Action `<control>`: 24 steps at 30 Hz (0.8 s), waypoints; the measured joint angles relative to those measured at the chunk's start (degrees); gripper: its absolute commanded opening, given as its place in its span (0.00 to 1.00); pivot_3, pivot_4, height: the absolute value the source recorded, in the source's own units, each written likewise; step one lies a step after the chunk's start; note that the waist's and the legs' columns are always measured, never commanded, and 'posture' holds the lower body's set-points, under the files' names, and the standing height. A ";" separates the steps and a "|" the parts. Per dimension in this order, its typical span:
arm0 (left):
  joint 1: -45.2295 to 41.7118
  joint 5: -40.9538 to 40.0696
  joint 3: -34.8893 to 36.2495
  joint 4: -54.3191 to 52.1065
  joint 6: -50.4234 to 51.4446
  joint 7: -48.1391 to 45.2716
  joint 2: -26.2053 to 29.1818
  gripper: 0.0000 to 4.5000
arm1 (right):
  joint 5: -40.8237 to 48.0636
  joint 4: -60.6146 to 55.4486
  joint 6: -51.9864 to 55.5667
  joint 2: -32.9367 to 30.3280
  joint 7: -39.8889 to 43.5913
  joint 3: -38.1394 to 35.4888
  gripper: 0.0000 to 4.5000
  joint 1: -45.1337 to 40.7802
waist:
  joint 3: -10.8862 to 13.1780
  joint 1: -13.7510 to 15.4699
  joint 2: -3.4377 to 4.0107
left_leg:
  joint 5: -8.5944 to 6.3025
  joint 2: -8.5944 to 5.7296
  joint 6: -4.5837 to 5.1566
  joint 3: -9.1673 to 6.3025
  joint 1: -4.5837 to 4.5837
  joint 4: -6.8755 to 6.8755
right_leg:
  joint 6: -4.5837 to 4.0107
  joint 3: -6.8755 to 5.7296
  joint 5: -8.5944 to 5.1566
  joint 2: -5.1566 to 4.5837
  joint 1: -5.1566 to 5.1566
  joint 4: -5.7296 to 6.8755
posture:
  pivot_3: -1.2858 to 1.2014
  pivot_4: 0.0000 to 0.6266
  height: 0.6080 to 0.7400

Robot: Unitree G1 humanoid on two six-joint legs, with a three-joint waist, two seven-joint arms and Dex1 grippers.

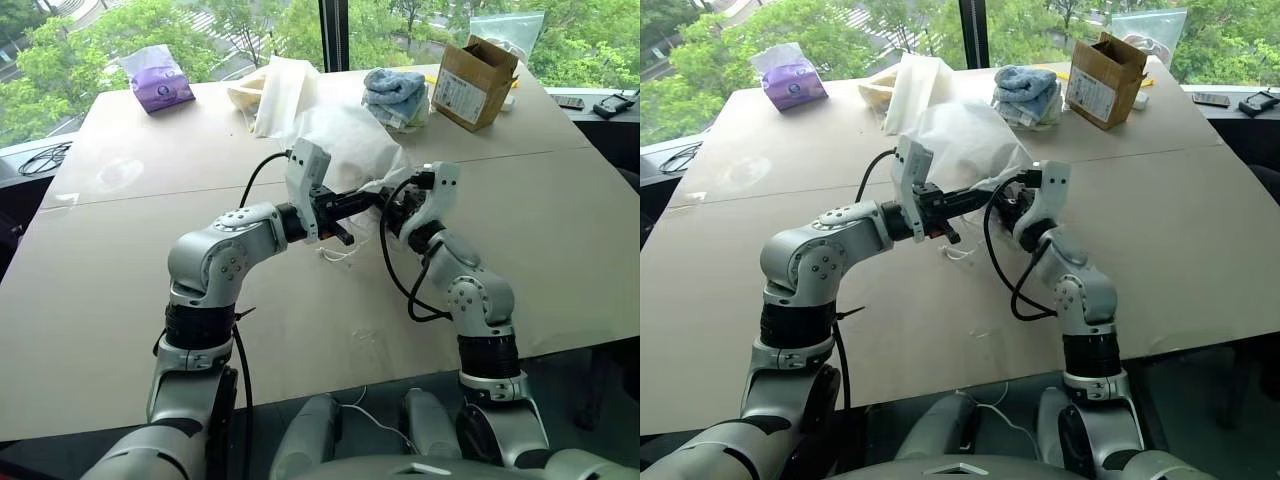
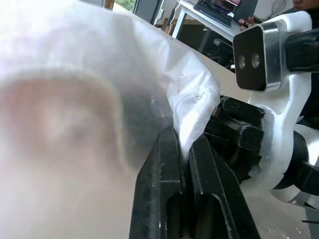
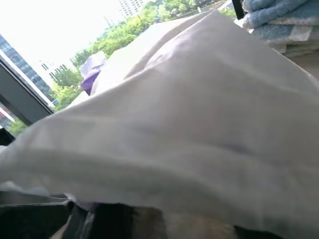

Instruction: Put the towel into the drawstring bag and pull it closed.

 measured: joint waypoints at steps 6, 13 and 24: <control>0.03 3.24 -2.23 2.62 -2.21 0.25 -0.20 0.00 | 4.84 -7.95 11.00 -6.08 4.62 3.09 0.98 6.16 | 0.00 -0.33 0.01 | 0.00 0.01 0.00 0.07 0.00 -0.08 | 0.00 0.09 0.00 0.00 -0.06 0.00 | 0.52 0.24 1.00; 0.01 4.62 -2.09 5.21 -3.76 0.23 -0.28 0.00 | 9.55 -13.53 17.87 -13.10 9.07 3.06 0.98 9.16 | -0.01 0.25 0.00 | 0.01 0.00 0.00 0.08 0.00 -0.06 | 0.00 0.09 0.00 -0.01 -0.05 0.00 | 0.52 0.24 1.00; 0.02 4.82 -2.23 5.21 -4.16 -0.57 -0.09 0.00 | 5.51 -10.17 17.65 -11.85 5.97 6.26 0.15 6.90 | -0.02 0.72 0.00 | 0.01 0.02 -0.01 0.09 0.00 -0.05 | 0.00 0.09 0.00 0.01 -0.06 0.02 | 0.52 0.24 1.00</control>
